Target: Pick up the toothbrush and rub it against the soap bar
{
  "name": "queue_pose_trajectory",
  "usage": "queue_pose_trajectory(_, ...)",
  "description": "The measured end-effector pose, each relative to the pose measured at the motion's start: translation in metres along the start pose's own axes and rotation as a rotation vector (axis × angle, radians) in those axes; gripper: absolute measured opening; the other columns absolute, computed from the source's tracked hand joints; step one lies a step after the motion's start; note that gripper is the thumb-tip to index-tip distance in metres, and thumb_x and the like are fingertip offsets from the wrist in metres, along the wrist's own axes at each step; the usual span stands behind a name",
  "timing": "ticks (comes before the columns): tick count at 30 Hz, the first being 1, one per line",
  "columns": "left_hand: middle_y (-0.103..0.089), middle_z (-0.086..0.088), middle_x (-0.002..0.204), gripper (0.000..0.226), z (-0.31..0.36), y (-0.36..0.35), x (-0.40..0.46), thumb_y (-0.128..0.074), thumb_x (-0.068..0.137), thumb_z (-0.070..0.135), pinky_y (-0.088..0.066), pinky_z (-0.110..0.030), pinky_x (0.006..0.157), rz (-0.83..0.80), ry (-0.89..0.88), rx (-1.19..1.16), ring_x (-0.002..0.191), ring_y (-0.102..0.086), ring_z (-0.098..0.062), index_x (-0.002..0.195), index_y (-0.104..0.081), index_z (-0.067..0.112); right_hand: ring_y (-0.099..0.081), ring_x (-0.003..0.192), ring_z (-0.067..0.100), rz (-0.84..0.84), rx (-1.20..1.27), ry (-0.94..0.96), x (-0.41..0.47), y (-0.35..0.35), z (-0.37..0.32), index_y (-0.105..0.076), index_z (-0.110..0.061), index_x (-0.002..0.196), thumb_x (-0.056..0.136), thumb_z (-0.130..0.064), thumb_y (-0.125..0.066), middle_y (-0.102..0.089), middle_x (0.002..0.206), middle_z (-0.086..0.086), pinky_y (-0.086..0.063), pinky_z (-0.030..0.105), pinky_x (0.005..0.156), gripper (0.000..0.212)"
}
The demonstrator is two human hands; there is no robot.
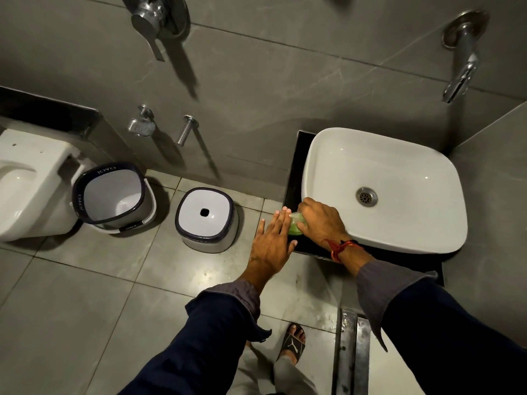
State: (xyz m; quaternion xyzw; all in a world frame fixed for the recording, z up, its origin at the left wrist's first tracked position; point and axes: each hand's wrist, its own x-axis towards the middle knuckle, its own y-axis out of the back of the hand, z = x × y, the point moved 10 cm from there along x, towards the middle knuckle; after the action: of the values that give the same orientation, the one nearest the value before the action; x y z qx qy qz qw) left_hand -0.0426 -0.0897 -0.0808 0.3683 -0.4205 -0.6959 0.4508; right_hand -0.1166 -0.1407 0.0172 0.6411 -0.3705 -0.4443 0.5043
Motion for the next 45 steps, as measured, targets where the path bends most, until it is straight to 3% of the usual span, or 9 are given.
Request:
queue_pose_trajectory(4, -0.004, -0.006, 0.167, 0.076, 0.0, 0.002, 0.0, -0.037, 0.101, 0.048, -0.009, -0.05, 0.123, 0.002, 0.009, 0.004, 0.153, -0.002, -0.021, 0.157, 0.0, 0.013, -0.068, 0.081, 0.029, -0.01, -0.163, -0.063, 0.005, -0.001, -0.001, -0.068, -0.009, 0.1, 0.097, -0.049, -0.043, -0.068, 0.096, 0.011, -0.048, 0.035, 0.062, 0.047)
queue_pose_trajectory(7, -0.002, -0.005, 0.167, 0.076, 0.0, 0.001, 0.0, -0.036, 0.102, 0.048, -0.008, -0.05, 0.123, -0.012, 0.012, 0.015, 0.153, 0.0, -0.021, 0.157, 0.002, 0.013, -0.066, 0.074, 0.029, 0.028, -0.078, -0.159, -0.002, -0.001, 0.003, -0.067, -0.009, 0.096, 0.094, -0.057, -0.042, -0.067, 0.091, 0.011, -0.041, 0.03, 0.056, 0.055)
queue_pose_trajectory(12, 0.0, -0.006, 0.167, 0.076, 0.001, 0.001, 0.0, -0.035, 0.102, 0.049, -0.009, -0.051, 0.123, -0.036, 0.012, 0.036, 0.153, 0.001, -0.022, 0.157, 0.004, 0.013, -0.065, 0.082, 0.033, 0.026, 0.131, -0.221, -0.008, -0.009, 0.011, -0.063, -0.007, 0.102, 0.089, -0.039, -0.055, -0.068, 0.1, 0.014, -0.046, 0.033, 0.063, 0.035)
queue_pose_trajectory(22, 0.001, -0.008, 0.167, 0.079, 0.004, 0.0, 0.0, -0.039, 0.102, 0.048, -0.01, -0.052, 0.123, -0.038, 0.012, 0.039, 0.153, 0.001, -0.023, 0.157, 0.003, 0.01, -0.066, 0.087, 0.034, 0.11, 0.238, -0.354, -0.017, -0.013, 0.012, -0.063, -0.002, 0.108, 0.093, -0.043, -0.054, -0.066, 0.104, 0.016, -0.052, 0.036, 0.068, 0.045)
queue_pose_trajectory(28, 0.001, -0.007, 0.167, 0.083, 0.004, -0.001, -0.001, -0.043, 0.1, 0.048, -0.009, -0.053, 0.123, -0.028, 0.015, 0.025, 0.153, 0.001, -0.022, 0.157, 0.004, 0.011, -0.063, 0.102, 0.031, 0.091, 0.322, -0.349, -0.014, -0.024, 0.013, -0.057, 0.001, 0.121, 0.095, -0.029, -0.057, -0.06, 0.119, 0.018, -0.052, 0.035, 0.082, 0.039)
queue_pose_trajectory(34, 0.001, -0.007, 0.167, 0.085, 0.002, -0.007, 0.0, -0.044, 0.099, 0.054, -0.008, -0.051, 0.123, -0.028, 0.047, 0.061, 0.153, 0.0, -0.023, 0.157, 0.002, 0.012, -0.065, 0.1, 0.031, 0.178, 0.355, -0.464, -0.023, -0.027, 0.015, -0.057, 0.001, 0.118, 0.096, -0.035, -0.055, -0.066, 0.112, 0.02, -0.055, 0.036, 0.081, 0.043)
queue_pose_trajectory(39, 0.001, -0.007, 0.167, 0.082, 0.004, -0.005, -0.002, -0.04, 0.101, 0.053, -0.007, -0.05, 0.123, -0.03, 0.049, 0.056, 0.153, 0.0, -0.022, 0.157, 0.002, 0.012, -0.066, 0.089, 0.029, 0.297, 0.553, -0.546, -0.037, -0.029, 0.022, -0.067, -0.005, 0.104, 0.086, -0.041, -0.066, -0.069, 0.098, 0.013, -0.055, 0.036, 0.073, 0.041)
queue_pose_trajectory(45, -0.003, -0.006, 0.167, 0.085, 0.003, -0.002, -0.002, -0.05, 0.098, 0.047, -0.009, -0.052, 0.123, -0.012, 0.058, 0.012, 0.153, -0.004, -0.022, 0.157, 0.001, 0.013, -0.061, 0.082, 0.021, 0.362, 0.685, -0.477, -0.042, -0.038, 0.025, -0.068, -0.006, 0.101, 0.085, -0.02, -0.068, -0.065, 0.091, 0.009, -0.054, 0.031, 0.071, 0.021)
